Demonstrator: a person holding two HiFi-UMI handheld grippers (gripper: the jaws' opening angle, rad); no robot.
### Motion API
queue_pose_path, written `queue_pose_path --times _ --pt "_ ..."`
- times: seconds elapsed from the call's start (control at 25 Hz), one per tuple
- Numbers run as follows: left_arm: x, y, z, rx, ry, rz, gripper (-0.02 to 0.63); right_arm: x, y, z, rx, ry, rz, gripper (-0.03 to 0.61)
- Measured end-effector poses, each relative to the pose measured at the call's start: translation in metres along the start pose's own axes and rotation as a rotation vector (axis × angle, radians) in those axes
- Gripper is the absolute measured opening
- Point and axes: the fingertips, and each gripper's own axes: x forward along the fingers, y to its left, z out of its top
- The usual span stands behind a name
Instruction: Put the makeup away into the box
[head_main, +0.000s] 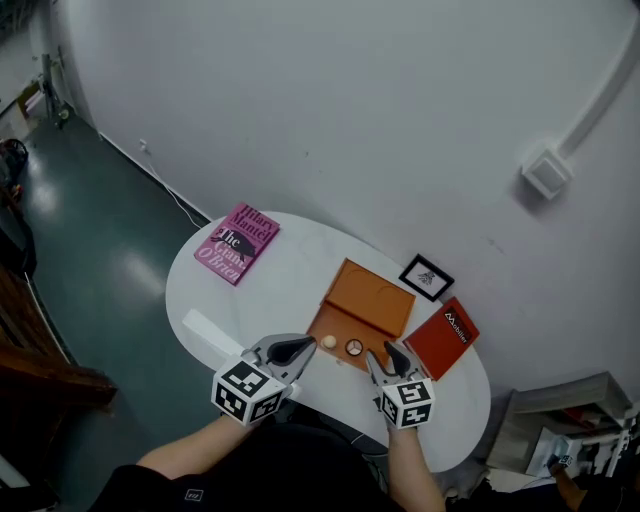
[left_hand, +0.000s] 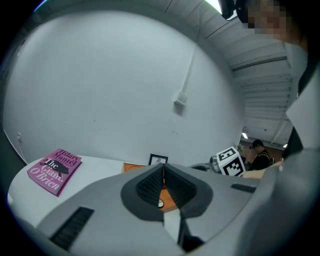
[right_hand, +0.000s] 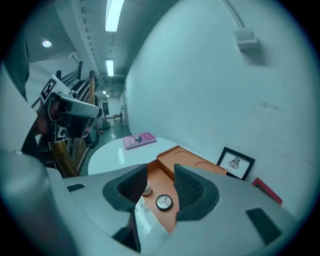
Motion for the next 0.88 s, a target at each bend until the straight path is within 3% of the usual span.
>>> queue_pose_path --times 0.28,0.48,0.68,0.88 --pt "-0.034 -0.021 -0.006 0.036 -0.002 -0.057 0.014 -0.071 0.034 0.027 -0.029 -0.111 -0.124 0.103" --pt "-0.038 -0.035 0.005 0.068 -0.022 -0.082 0.014 -0.117 0.039 0.055 -0.013 -0.228 -0.158 0.069" --pt "-0.038 -0.059 0.024 0.155 -0.023 -0.106 0.014 -0.155 0.033 0.094 -0.107 -0.322 -0.188 0.048" --pt "-0.026 -0.076 0.044 0.242 -0.024 -0.098 0.014 -0.187 0.035 0.120 -0.136 -0.421 -0.154 0.041"
